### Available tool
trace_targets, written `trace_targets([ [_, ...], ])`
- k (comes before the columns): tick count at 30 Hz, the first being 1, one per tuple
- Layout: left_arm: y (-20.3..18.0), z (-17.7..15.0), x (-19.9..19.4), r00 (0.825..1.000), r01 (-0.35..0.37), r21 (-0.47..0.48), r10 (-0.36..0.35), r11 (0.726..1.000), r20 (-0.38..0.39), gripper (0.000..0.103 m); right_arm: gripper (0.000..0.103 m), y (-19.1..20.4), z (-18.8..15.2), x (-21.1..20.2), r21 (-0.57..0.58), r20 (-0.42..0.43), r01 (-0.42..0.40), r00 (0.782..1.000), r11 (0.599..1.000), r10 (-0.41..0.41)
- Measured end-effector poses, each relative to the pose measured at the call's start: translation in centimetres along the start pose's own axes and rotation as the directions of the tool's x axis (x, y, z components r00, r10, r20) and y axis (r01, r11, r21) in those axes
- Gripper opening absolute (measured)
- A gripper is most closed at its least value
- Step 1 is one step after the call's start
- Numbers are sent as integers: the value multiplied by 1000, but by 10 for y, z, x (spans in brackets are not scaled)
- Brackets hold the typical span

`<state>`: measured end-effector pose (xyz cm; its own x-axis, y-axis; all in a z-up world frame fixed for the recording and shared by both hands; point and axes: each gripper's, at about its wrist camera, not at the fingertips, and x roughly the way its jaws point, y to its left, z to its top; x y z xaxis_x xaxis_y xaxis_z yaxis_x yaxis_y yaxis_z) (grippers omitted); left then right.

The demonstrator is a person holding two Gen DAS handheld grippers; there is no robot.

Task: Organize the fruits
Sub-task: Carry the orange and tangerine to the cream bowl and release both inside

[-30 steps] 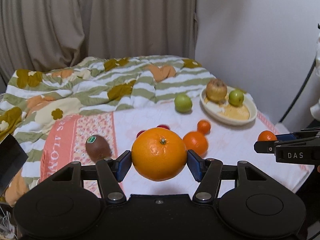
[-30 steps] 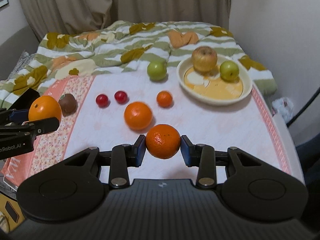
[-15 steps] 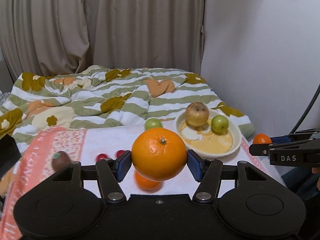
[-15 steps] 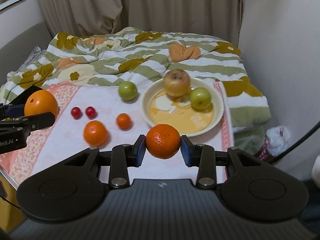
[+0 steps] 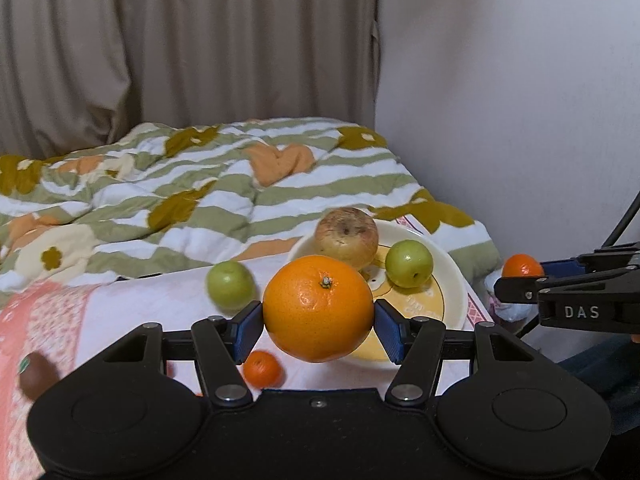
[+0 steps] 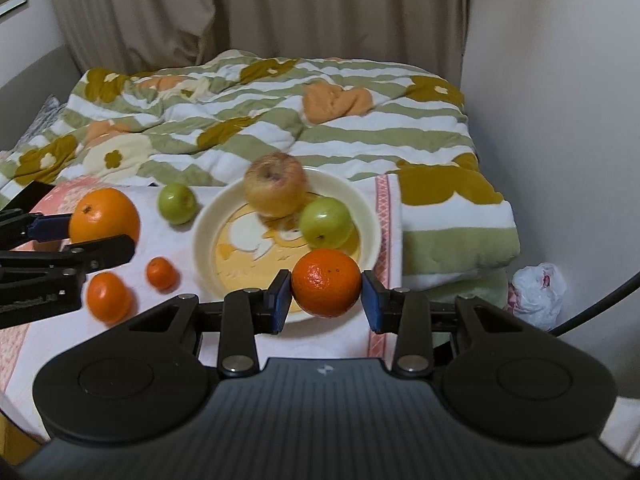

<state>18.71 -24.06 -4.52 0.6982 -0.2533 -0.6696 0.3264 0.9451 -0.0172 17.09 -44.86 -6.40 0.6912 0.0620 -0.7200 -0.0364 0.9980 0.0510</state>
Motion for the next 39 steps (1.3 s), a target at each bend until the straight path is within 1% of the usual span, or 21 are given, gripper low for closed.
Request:
trace_targets([
  [7,-8,7,59,996,22,76,-15,997,-91,64,53,-12,5,31,53,-44,18,999,998,-16],
  [15,-16,10,108,986,45,157,-18,987,-168,64,53,-18,7,57,73,-83,38,996,997,-31],
  [18,-19,10,116,984,33,186,1,982,-178,64,53,-21,7,61,82,-94,47,995,995,-40],
  [22,-22,9,119,984,30,211,9,977,-179,65,53,-24,8,62,93,-94,55,994,994,-46],
  [23,-23,9,119,983,29,214,10,977,-182,67,53,-25,9,62,94,-92,57,995,994,-48],
  [24,-23,9,116,985,28,219,10,975,-171,76,53,-25,10,62,95,-90,59,995,994,-51],
  [25,-24,10,110,988,25,224,10,974,-151,82,53,-25,11,61,97,-87,60,995,993,-52],
  [26,-24,12,105,991,25,227,6,974,-135,91,53,-26,13,60,99,-84,61,995,993,-52],
  [27,-23,13,97,994,29,228,-3,973,-114,94,53,-27,14,59,102,-80,61,995,993,-53],
  [29,-23,15,88,995,35,227,-14,973,-96,97,53,-27,16,56,104,-73,59,996,993,-51],
  [32,-19,15,79,995,33,211,-12,977,-100,97,53,-26,20,54,94,-67,46,997,994,-40],
  [39,-6,16,61,994,15,120,-3,993,-106,99,53,-13,23,62,57,-77,-2,997,998,6],
])
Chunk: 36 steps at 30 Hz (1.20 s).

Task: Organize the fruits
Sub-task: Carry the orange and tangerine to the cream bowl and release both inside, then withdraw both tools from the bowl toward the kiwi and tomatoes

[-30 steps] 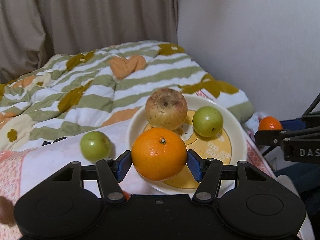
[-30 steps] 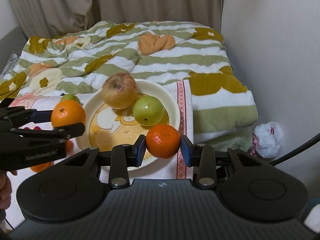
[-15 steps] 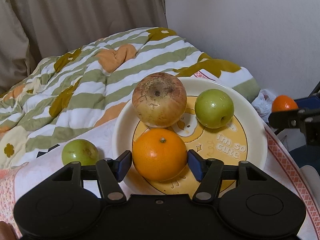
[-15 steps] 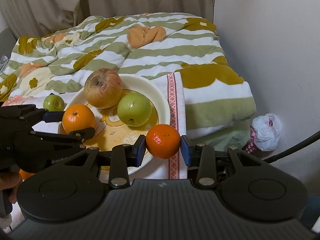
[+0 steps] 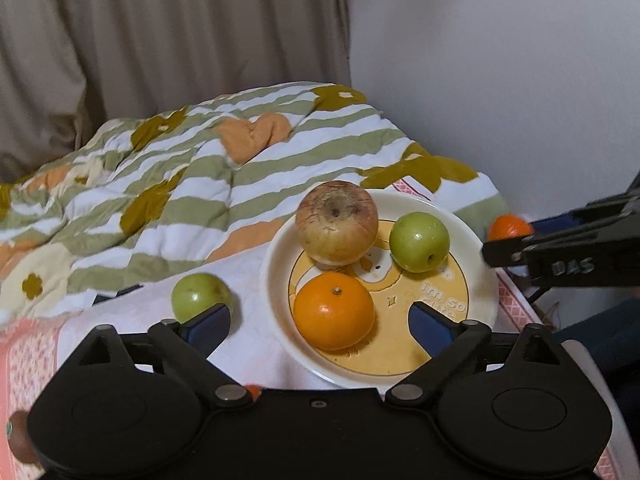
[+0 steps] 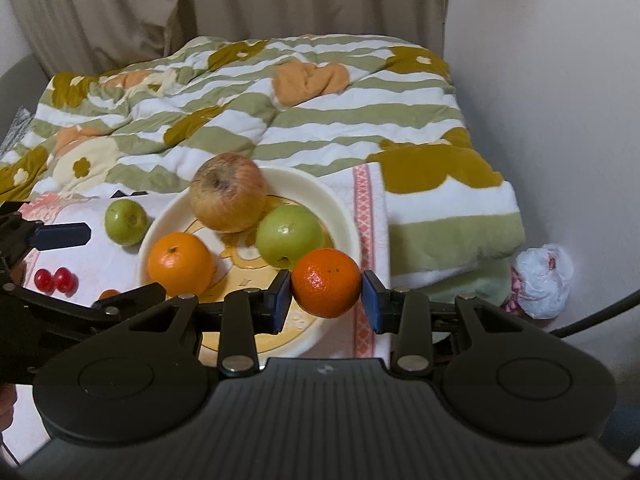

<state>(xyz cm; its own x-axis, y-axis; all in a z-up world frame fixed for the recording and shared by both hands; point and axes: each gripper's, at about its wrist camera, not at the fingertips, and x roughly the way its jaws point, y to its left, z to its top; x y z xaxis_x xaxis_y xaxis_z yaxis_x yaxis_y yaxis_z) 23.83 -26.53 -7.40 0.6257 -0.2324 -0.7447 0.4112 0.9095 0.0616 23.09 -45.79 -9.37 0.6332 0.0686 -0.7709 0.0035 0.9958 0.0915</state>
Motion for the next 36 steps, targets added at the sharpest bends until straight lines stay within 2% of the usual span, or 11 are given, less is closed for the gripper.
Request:
trace_targets([
  [12,14,-18,-18,998,-56,-56,55,997,-18,100,53,26,-1,35,-70,-52,-55,997,996,51],
  [19,23,-31,-24,998,-58,-112,55,992,-30,100,54,35,-7,49,-101,-75,-67,995,993,60],
  [21,25,-35,-27,998,-66,-119,63,991,-31,100,58,39,-8,49,-118,-69,-73,995,990,65],
  [22,26,-36,-28,997,-68,-122,65,990,-32,100,66,40,-8,48,-127,-66,-77,995,989,69],
  [23,27,-38,-30,997,-70,-127,66,990,-33,100,85,43,-8,46,-135,-60,-77,996,988,69],
  [25,29,-40,-33,997,-73,-136,69,988,-30,100,103,45,-10,38,-146,-25,-57,998,988,54],
  [30,29,-42,-43,997,-78,-143,77,987,-11,100,103,48,-13,27,-172,-10,-42,999,984,41],
  [36,29,-49,-63,995,-97,-153,101,983,15,100,103,45,-17,3,-143,15,-52,998,988,54],
])
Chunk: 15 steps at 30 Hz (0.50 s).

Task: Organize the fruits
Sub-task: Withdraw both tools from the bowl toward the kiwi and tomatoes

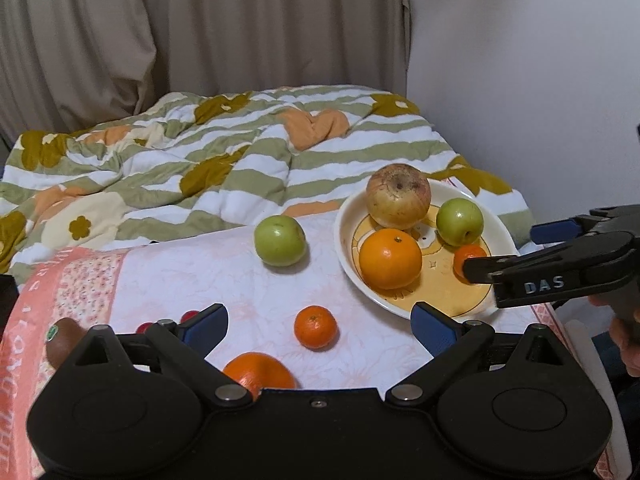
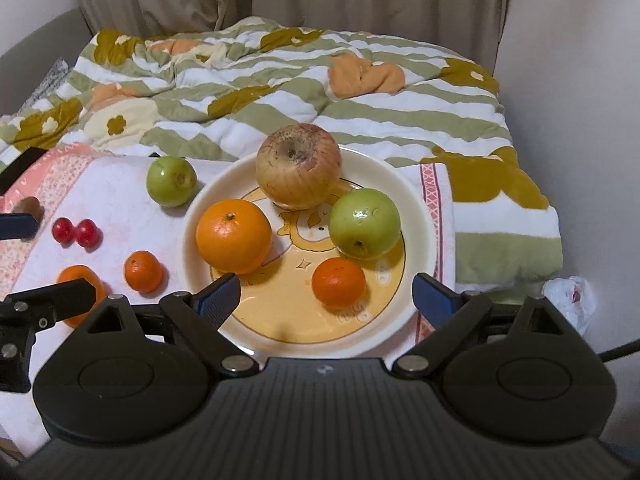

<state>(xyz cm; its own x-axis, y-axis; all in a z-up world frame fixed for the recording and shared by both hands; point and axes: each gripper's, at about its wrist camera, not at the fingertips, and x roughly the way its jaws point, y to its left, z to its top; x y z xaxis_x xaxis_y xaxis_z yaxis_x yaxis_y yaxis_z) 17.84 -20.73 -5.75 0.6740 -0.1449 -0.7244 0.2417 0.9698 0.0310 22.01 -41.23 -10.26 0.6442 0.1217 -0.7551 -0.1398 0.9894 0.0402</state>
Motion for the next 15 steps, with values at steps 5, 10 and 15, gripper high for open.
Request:
trace_targets([
  [5,5,-8,-27,999,-25,-32,26,999,44,100,103,6,-4,-31,-14,42,-6,999,1000,6],
  [10,10,-18,-59,995,-50,-71,56,996,88,100,103,17,-8,-61,-39,75,-22,997,999,25],
  [15,24,-31,-91,987,-108,-123,122,986,106,100,103,32,-11,-88,-72,113,-56,992,996,64],
])
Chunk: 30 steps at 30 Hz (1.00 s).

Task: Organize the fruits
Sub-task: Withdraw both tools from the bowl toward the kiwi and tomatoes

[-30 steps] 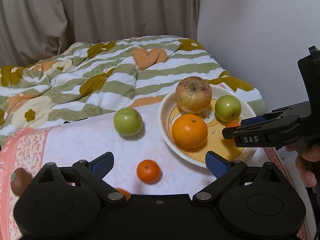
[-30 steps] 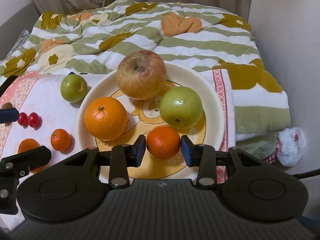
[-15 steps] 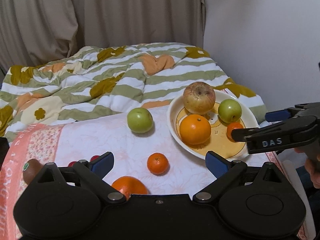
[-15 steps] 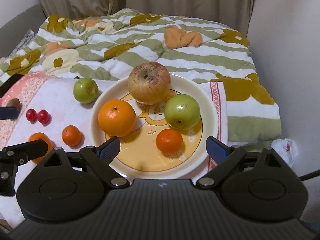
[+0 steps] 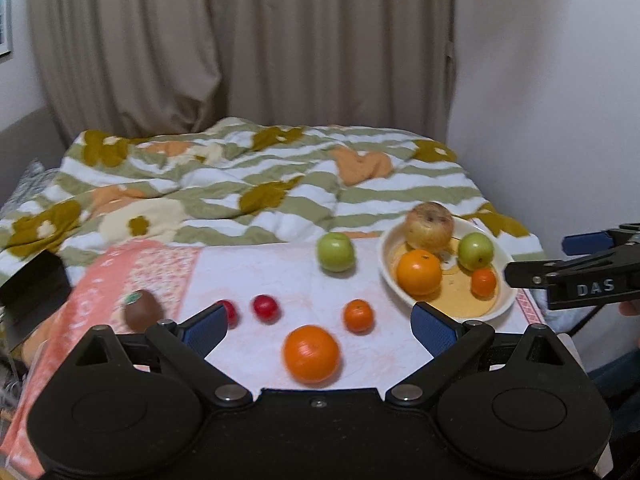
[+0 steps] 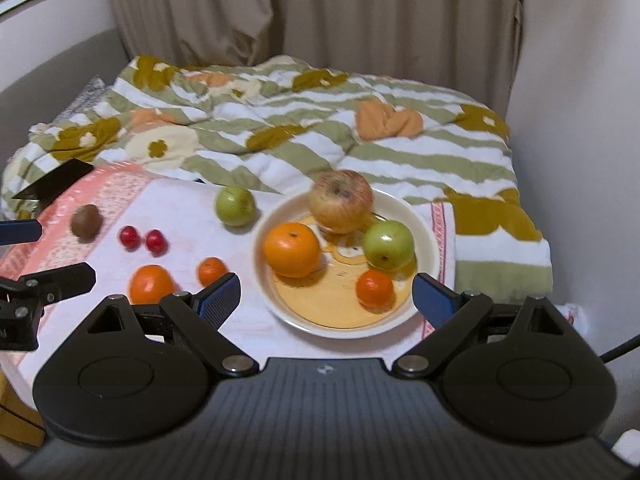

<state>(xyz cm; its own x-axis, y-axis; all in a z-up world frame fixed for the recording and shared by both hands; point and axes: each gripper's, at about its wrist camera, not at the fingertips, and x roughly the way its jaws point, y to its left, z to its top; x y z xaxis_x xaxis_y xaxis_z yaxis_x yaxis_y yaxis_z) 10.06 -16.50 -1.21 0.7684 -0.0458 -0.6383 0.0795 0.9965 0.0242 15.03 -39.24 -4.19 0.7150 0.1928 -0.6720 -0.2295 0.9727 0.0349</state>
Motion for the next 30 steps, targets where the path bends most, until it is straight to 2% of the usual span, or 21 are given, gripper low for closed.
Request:
trace_targets([
  [7,43,-9,-28,996,-90,-13,90,996,16,100,103,33,5,-20,7,25,-35,999,999,35],
  [14,105,-12,-33,994,-105,-36,105,994,18,100,103,78,8,-20,45,28,-44,999,998,43],
  [24,189,-7,-4,999,-30,5,31,1000,-31,100,103,144,9,6,118,-2,48,999,992,-48],
  [30,222,-1,28,997,26,26,-24,999,-77,100,103,173,14,33,156,-29,95,995,983,-92],
])
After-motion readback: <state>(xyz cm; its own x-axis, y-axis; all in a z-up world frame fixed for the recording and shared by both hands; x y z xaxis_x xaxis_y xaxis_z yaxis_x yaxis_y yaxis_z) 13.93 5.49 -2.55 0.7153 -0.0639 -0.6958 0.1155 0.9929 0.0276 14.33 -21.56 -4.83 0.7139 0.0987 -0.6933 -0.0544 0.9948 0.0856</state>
